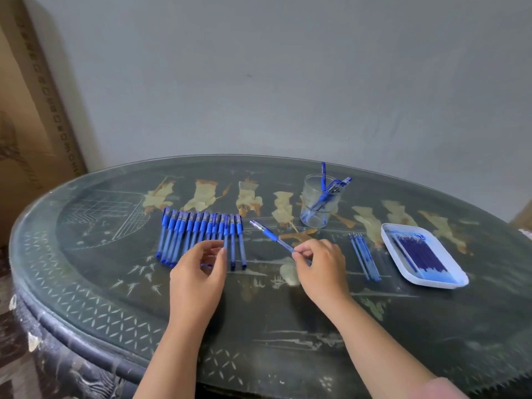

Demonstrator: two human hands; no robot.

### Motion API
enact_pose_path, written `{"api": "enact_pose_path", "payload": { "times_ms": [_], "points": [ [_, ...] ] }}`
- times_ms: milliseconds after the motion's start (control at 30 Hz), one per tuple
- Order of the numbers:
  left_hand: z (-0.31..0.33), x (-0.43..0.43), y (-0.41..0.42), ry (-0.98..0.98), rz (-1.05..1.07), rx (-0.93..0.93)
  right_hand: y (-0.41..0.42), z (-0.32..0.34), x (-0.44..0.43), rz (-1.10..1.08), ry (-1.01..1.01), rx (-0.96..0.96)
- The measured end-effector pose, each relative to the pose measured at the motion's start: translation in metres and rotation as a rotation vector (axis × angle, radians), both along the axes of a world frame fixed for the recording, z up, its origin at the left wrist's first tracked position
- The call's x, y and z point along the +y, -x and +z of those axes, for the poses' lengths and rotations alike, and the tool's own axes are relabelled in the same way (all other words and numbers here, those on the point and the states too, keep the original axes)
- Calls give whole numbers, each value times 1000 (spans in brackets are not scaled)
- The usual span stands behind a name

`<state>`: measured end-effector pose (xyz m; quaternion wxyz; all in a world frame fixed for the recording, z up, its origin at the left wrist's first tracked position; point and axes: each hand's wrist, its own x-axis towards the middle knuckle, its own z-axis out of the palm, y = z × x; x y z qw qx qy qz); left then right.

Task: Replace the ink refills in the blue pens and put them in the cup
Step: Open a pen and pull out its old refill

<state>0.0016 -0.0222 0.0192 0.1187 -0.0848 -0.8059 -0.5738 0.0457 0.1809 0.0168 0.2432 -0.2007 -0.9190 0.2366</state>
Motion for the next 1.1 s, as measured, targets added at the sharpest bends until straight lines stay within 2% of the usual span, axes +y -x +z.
{"api": "enact_pose_path", "payload": {
  "times_ms": [233,400,633,767,1100],
  "points": [
    [-7,20,-27,279,-323,235,-73,-2,46,88,-67,26],
    [-12,28,-39,392,-391,365,-94,-5,55,157,-71,-18],
    [-13,31,-46,352,-430,323,-103,-15,47,220,-20,-30],
    [-12,34,-47,396,-428,318,-100,-15,30,256,-5,2],
    [-11,41,-51,445,-531,366,-89,-22,24,311,-92,-41]
  ]
}}
